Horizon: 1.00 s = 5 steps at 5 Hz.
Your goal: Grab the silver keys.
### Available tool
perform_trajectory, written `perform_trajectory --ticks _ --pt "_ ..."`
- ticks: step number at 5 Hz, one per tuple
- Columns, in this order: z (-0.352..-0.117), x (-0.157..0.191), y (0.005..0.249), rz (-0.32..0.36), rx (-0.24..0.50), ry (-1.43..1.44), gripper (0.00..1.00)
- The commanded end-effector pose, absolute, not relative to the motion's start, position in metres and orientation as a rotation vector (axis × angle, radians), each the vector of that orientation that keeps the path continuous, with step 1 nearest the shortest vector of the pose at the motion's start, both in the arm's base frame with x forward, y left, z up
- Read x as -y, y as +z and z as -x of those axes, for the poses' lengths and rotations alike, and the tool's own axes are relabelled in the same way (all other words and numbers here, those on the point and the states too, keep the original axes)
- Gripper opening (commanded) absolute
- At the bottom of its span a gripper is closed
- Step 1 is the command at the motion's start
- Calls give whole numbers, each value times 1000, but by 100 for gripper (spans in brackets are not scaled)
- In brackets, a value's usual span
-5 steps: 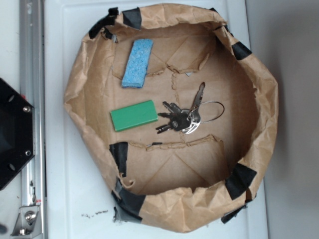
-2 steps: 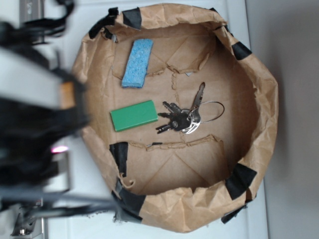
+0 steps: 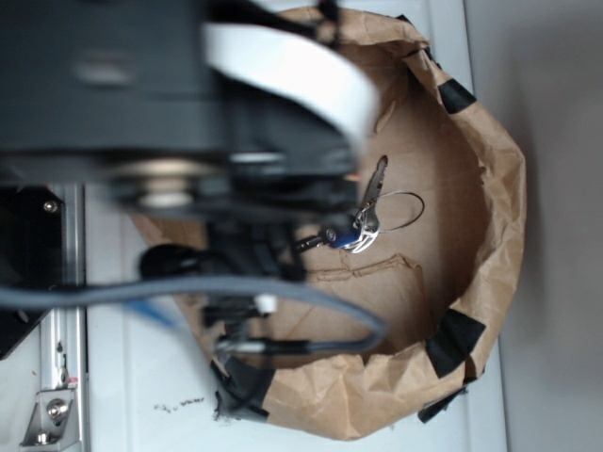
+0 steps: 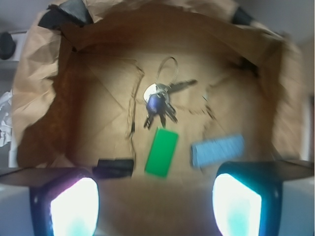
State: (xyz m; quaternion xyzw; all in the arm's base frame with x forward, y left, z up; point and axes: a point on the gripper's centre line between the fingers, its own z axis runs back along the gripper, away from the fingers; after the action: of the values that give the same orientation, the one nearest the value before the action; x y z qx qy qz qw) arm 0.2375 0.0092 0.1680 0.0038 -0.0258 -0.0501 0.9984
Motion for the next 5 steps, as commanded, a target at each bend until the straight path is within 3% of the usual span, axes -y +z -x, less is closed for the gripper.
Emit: perform_trajectory --ticks 1,2,4,5 --pt "-266 -20 130 57 115 -163 100" --pt "-273 -20 110 79 92 -172 100" --pt "-285 -27 104 93 134 -145 100" --pt "-289 -34 96 81 117 -126 100"
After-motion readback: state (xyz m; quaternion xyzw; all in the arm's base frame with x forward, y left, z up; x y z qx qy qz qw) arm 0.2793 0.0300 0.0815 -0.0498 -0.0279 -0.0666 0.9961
